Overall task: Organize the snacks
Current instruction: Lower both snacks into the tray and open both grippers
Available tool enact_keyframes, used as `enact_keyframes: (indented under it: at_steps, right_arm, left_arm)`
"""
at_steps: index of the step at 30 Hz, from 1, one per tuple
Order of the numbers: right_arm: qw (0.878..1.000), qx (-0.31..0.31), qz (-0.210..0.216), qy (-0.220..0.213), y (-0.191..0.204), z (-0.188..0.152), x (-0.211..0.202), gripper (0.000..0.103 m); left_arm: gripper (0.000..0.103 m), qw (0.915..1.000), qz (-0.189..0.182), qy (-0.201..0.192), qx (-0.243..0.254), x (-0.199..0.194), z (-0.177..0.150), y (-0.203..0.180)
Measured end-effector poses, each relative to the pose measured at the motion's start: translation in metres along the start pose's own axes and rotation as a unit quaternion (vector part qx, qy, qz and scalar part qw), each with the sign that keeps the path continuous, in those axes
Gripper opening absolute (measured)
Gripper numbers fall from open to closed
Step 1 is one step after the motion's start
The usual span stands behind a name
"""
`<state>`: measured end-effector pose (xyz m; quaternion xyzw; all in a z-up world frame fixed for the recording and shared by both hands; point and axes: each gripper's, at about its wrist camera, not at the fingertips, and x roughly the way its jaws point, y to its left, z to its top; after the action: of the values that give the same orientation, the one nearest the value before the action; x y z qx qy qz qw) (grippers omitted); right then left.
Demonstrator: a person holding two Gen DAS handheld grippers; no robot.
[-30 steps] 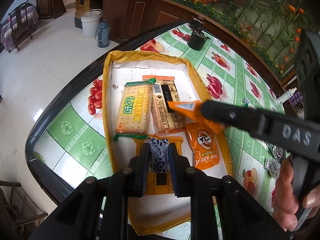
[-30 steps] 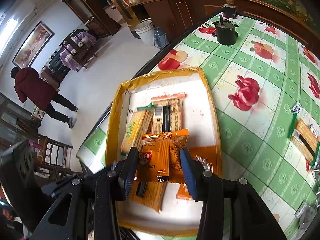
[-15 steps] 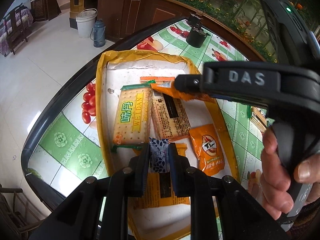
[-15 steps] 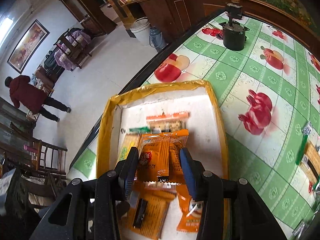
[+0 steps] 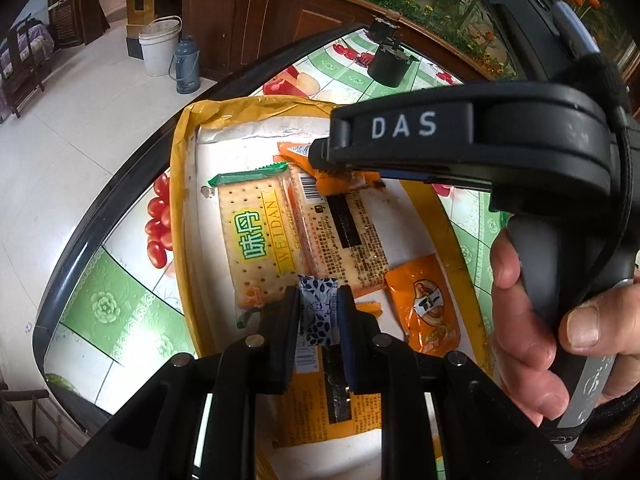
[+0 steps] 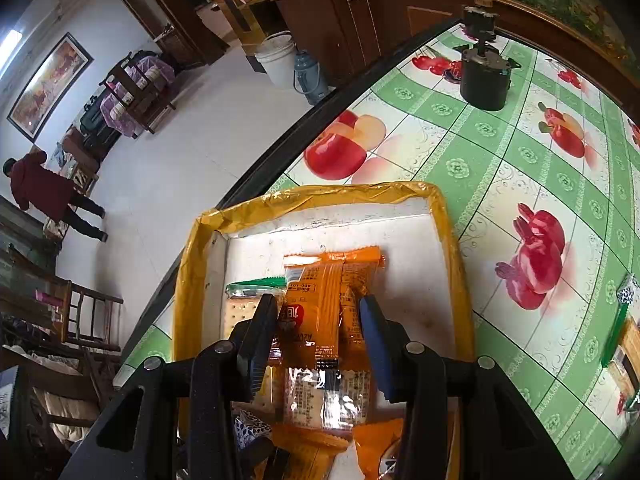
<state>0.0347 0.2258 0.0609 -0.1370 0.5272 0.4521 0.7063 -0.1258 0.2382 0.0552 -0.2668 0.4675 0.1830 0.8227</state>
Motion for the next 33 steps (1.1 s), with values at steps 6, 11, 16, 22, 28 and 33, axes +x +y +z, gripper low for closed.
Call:
enact_keyframes:
  at_steps: [6,11,16,22,28,33]
  right_arm:
    - [1.000,0.003,0.000,0.011,0.000,-0.002,0.013,0.046]
    - [1.000,0.004,-0.003,0.012,0.002,-0.003,0.016,0.047]
    - [1.000,0.005,-0.002,0.012,0.002,-0.006,0.015,0.047]
    - [1.000,0.011,0.003,0.016,0.000,-0.007,0.010,0.048]
    - [0.999,0.025,0.018,0.023,-0.007,-0.015,0.000,0.052]
    - [0.998,0.039,0.041,0.013,-0.013,-0.027,-0.017,0.052]
  left_arm:
    - [0.018,1.0000,-0.003,0.004,-0.002,0.006,0.004,0.006]
    - [0.018,0.9999,-0.006,0.007,-0.004,0.007,0.003,0.009]
    - [0.018,0.9999,-0.012,0.008,-0.002,0.009,0.001,0.009]
    - [0.019,0.9996,-0.023,0.011,-0.011,0.008,0.001,0.011]
    - [0.035,0.9993,-0.030,0.009,-0.020,0.004,-0.002,0.012]
    - [0.039,0.9993,-0.030,0.007,-0.020,-0.001,-0.005,0.009]
